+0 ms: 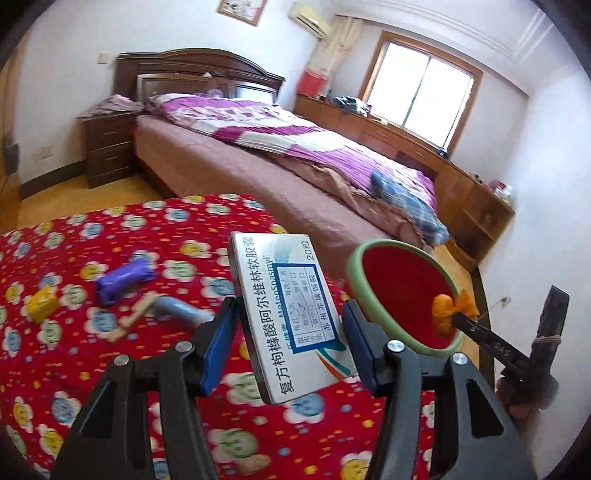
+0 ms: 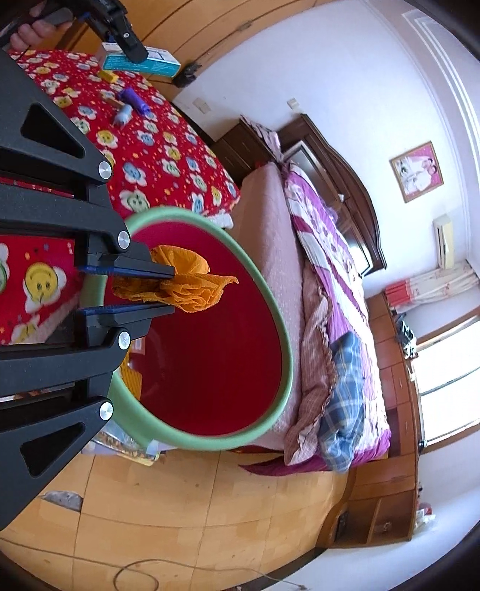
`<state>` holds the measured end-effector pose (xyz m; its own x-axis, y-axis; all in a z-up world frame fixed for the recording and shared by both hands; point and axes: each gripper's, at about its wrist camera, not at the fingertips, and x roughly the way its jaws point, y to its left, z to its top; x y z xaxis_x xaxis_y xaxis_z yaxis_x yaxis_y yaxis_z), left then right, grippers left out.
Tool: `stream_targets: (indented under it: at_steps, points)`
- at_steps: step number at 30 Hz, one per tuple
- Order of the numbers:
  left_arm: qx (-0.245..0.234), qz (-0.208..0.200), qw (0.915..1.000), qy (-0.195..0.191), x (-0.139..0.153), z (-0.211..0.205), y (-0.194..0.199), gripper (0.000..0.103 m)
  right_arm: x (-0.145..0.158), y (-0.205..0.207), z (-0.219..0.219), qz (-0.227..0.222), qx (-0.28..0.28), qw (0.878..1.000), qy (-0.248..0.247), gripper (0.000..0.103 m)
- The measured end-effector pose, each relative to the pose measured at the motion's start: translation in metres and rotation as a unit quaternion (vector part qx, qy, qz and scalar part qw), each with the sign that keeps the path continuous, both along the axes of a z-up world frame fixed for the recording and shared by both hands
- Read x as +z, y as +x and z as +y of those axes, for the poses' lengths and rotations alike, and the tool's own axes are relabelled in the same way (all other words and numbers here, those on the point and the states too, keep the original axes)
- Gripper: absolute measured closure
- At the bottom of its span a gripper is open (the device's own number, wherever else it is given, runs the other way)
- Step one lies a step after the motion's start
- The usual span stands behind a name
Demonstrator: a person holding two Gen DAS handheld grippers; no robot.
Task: Collect trash
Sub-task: 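Carry both items over the red bin and open both tools to drop them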
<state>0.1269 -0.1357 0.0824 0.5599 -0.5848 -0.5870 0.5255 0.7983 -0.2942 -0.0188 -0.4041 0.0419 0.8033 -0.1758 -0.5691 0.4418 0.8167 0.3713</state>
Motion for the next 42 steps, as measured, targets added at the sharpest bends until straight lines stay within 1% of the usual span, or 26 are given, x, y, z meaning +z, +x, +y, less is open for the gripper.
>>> stream_targets:
  at_steps: [1,2,3,9,15,21,25,29,33,42]
  points:
    - [-0.007,0.002,1.0000,0.000,0.000,-0.008,-0.001,0.045,-0.001,0.000,-0.003,0.001,0.002,1.000,0.002,0.086]
    - [-0.014,0.005,0.9999,0.000,-0.001,-0.016,-0.001,0.045,-0.002,0.001,-0.007,0.003,0.003,1.000,0.004,0.079]
    - [-0.020,0.008,0.9998,0.001,-0.001,-0.022,-0.002,0.045,-0.003,0.000,-0.010,0.004,0.003,1.000,0.006,0.077]
    - [-0.052,0.012,0.9985,0.013,-0.004,-0.061,-0.006,0.045,-0.006,-0.006,-0.025,0.000,0.007,1.000,-0.002,0.076]
    - [-0.083,0.010,0.9960,0.031,-0.008,-0.102,-0.009,0.045,-0.006,-0.015,-0.033,-0.003,0.004,1.000,0.002,0.076]
    - [-0.113,0.015,0.9924,0.046,-0.017,-0.141,-0.007,0.045,-0.007,-0.024,-0.042,0.000,-0.007,1.000,0.000,0.076]
    - [-0.134,0.012,0.9886,0.067,-0.023,-0.169,-0.008,0.044,-0.011,-0.029,-0.046,0.001,-0.013,1.000,0.006,0.076]
    - [-0.149,0.020,0.9860,0.071,-0.029,-0.183,-0.011,0.044,-0.015,-0.033,-0.051,0.003,-0.018,1.000,0.011,0.076]
    - [-0.149,0.023,0.9852,0.082,-0.033,-0.189,-0.013,0.044,-0.016,-0.035,-0.053,0.002,-0.021,1.000,0.015,0.076]
    - [-0.133,0.045,0.9873,0.073,-0.037,-0.173,-0.010,0.043,-0.014,-0.035,-0.051,0.003,-0.017,1.000,0.015,0.076]
